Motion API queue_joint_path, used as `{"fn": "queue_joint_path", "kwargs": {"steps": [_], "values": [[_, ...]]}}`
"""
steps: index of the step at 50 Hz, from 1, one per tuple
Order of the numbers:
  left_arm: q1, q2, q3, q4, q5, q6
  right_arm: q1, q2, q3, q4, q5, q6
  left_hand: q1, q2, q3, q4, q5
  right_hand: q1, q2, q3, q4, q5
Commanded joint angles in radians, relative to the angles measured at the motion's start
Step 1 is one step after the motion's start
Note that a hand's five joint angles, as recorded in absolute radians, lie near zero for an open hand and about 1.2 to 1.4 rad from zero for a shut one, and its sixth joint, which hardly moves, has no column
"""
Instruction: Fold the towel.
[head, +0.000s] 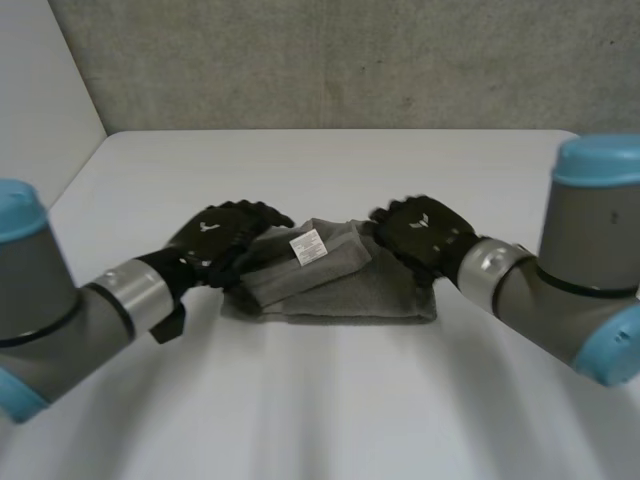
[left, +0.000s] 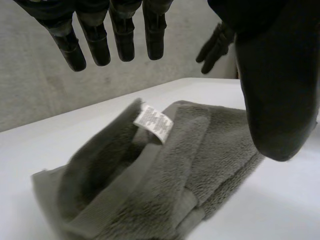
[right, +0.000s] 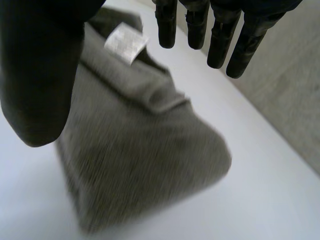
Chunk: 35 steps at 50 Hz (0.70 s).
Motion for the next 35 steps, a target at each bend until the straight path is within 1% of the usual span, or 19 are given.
{"fn": "queue_joint_path", "kwargs": {"steps": [1, 2, 3, 5, 9, 11, 13, 14, 16, 19, 21, 22, 24, 25, 26, 27, 29, 30, 35], "values": [[-0.109, -0.144, 0.112, 0.063, -0.123, 0.001, -0.07, -0.014, 0.168, -0.076, -0.044, -0.006, -0.091, -0.042, -0.042, -0.056, -0.022, -0.071, -0.073, -0.05, -0.078, -0.06], [-0.126, -0.184, 0.146, 0.068, -0.144, 0.002, -0.084, -0.011, 0.195, -0.094, -0.049, -0.008, -0.091, -0.042, -0.042, -0.056, -0.022, -0.023, -0.025, -0.05, -0.078, -0.012], [-0.126, -0.184, 0.146, 0.068, -0.145, 0.002, -0.084, -0.011, 0.195, -0.094, -0.049, -0.008, -0.091, -0.042, -0.042, -0.056, -0.022, -0.023, -0.025, -0.05, -0.078, -0.011], [-0.136, -0.256, 0.21, 0.066, -0.181, 0.001, -0.11, -0.009, 0.247, -0.149, -0.053, -0.011, -0.091, -0.042, -0.042, -0.056, -0.022, 0.027, 0.025, -0.05, -0.078, 0.038], [-0.143, -0.313, 0.261, 0.071, -0.203, 0.007, -0.122, -0.008, 0.286, -0.206, -0.053, -0.017, -0.088, -0.039, -0.042, -0.056, -0.019, 0.08, 0.078, -0.05, -0.078, 0.092], [-0.142, -0.34, 0.287, 0.071, -0.218, 0.007, -0.132, 0.0, 0.306, -0.242, -0.055, -0.027, -0.088, -0.039, -0.042, -0.056, -0.019, 0.238, 0.236, -0.05, -0.078, 0.249], [-0.142, -0.389, 0.335, 0.077, -0.253, 0.01, -0.133, 0.005, 0.31, -0.249, -0.055, -0.031, -0.085, -0.036, -0.042, -0.056, -0.016, 0.27, 0.268, -0.05, -0.078, 0.282], [-0.142, -0.39, 0.335, 0.077, -0.254, 0.01, -0.133, 0.005, 0.31, -0.249, -0.055, -0.031, -0.085, -0.036, -0.042, -0.056, -0.016, 0.271, 0.269, -0.05, -0.078, 0.282], [-0.14, -0.426, 0.363, 0.089, -0.283, 0.013, -0.133, 0.026, 0.31, -0.254, -0.053, -0.031, -0.085, -0.036, -0.042, -0.056, -0.016, 0.271, 0.269, -0.05, -0.078, 0.282], [-0.139, -0.446, 0.369, 0.097, -0.293, 0.016, -0.124, 0.043, 0.309, -0.259, -0.053, -0.031, -0.085, -0.036, -0.042, -0.056, -0.016, 0.271, 0.269, -0.05, -0.078, 0.282], [-0.131, -0.466, 0.367, 0.109, -0.319, 0.017, -0.119, 0.046, 0.309, -0.26, -0.052, -0.031, -0.085, -0.036, -0.042, -0.056, -0.016, 0.277, 0.275, -0.05, -0.078, 0.288], [-0.131, -0.466, 0.367, 0.109, -0.32, 0.017, -0.119, 0.046, 0.309, -0.26, -0.052, -0.031, -0.085, -0.036, -0.042, -0.056, -0.016, 0.277, 0.275, -0.05, -0.078, 0.288], [-0.116, -0.465, 0.357, 0.131, -0.368, 0.02, -0.116, 0.046, 0.309, -0.266, -0.052, -0.031, -0.085, -0.036, -0.042, -0.056, -0.016, 0.344, 0.342, -0.05, -0.078, 0.355], [-0.116, -0.465, 0.357, 0.131, -0.369, 0.02, -0.116, 0.046, 0.309, -0.266, -0.052, -0.031, -0.085, -0.036, -0.042, -0.056, -0.016, 0.344, 0.342, -0.05, -0.078, 0.356], [-0.099, -0.46, 0.347, 0.145, -0.404, 0.024, -0.115, 0.045, 0.309, -0.269, -0.052, -0.029, -0.088, -0.039, -0.042, -0.056, -0.019, 0.391, 0.389, -0.05, -0.078, 0.402], [-0.099, -0.46, 0.347, 0.145, -0.404, 0.024, -0.115, 0.045, 0.309, -0.274, -0.052, -0.027, -0.088, -0.039, -0.042, -0.056, -0.019, 0.414, 0.412, -0.05, -0.078, 0.426], [-0.059, -0.434, 0.323, 0.152, -0.465, 0.025, -0.115, 0.045, 0.309, -0.28, -0.052, -0.027, -0.088, -0.039, -0.042, -0.056, -0.019, 0.423, 0.421, -0.05, -0.078, 0.435], [-0.039, -0.405, 0.305, 0.152, -0.48, 0.022, -0.115, 0.045, 0.307, -0.286, -0.052, -0.027, -0.088, -0.039, -0.042, -0.056, -0.019, 0.438, 0.436, -0.05, -0.078, 0.45], [-0.01, -0.348, 0.252, 0.151, -0.485, 0.017, -0.118, 0.048, 0.301, -0.306, -0.05, -0.021, -0.091, -0.042, -0.042, -0.056, -0.022, 0.456, 0.454, -0.05, -0.078, 0.467]]}}
